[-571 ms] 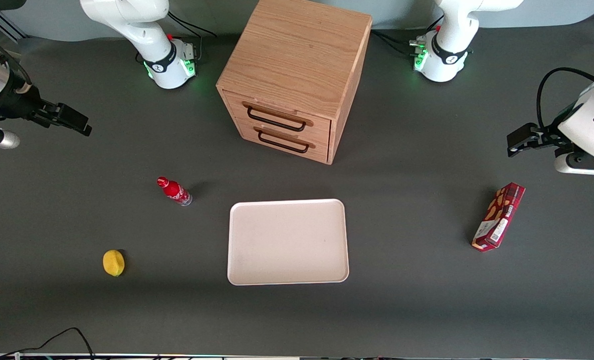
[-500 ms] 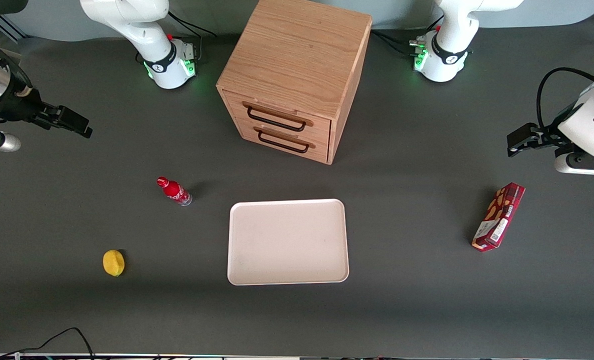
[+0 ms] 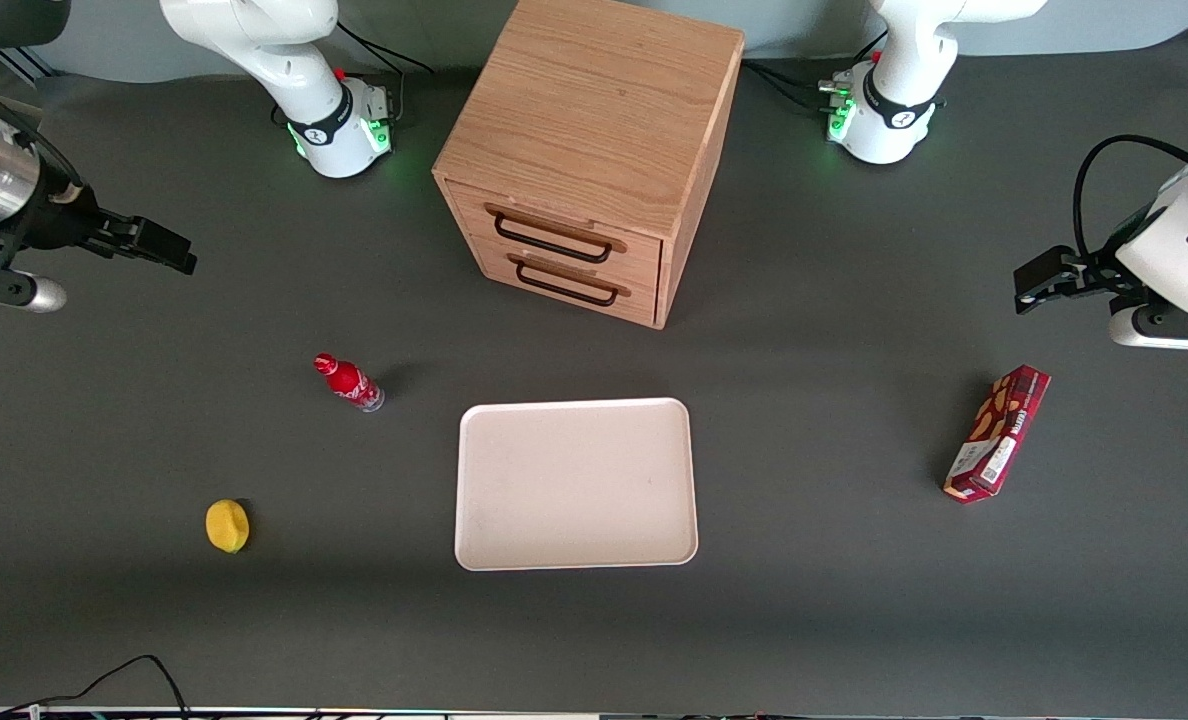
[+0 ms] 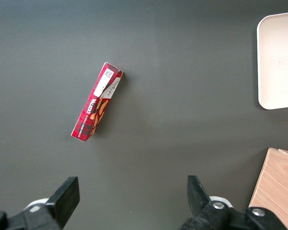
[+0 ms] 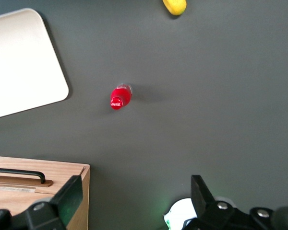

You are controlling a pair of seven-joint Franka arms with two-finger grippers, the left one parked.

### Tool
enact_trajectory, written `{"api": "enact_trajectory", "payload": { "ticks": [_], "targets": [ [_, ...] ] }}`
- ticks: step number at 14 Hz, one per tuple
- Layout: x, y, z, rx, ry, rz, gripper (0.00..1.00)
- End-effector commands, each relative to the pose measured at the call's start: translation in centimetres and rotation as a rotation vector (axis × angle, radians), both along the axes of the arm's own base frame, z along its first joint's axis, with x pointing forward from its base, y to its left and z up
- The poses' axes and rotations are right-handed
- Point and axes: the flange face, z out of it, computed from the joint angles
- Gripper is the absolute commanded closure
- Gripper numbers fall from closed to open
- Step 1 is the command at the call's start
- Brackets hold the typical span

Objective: Place coke bottle on tray
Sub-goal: 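Move the open right gripper down over the red Coca-Cola bottle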

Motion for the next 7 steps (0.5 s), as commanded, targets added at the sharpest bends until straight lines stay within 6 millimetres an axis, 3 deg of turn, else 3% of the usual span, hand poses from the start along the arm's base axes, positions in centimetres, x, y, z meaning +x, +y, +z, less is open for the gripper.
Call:
{"api": "enact_trajectory", "payload": {
  "ticks": [1, 4, 7],
  "targets": [
    [-0.1, 1.7, -5.9, 0.027, 0.036, 0.045, 0.0],
    [-0.4, 3.5, -15.2, 0.03, -0.035, 0.054, 0.0],
    [-1.1, 4.1, -22.1, 0.038, -0.094, 0.062, 0.0]
  ]
}}
